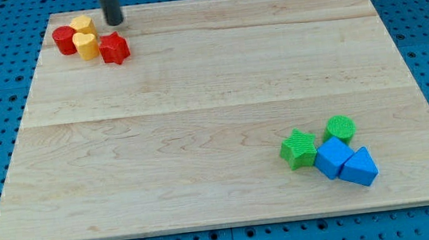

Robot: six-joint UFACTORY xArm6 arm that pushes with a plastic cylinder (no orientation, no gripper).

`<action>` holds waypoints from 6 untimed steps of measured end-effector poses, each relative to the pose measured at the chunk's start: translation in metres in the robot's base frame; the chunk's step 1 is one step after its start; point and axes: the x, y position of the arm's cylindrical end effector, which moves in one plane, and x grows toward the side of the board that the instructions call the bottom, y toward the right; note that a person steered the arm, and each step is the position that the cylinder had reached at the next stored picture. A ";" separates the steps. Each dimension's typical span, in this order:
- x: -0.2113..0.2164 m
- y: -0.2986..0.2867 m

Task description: Push red circle towards top center

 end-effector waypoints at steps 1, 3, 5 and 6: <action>-0.032 -0.009; 0.021 -0.078; 0.077 0.010; 0.078 0.033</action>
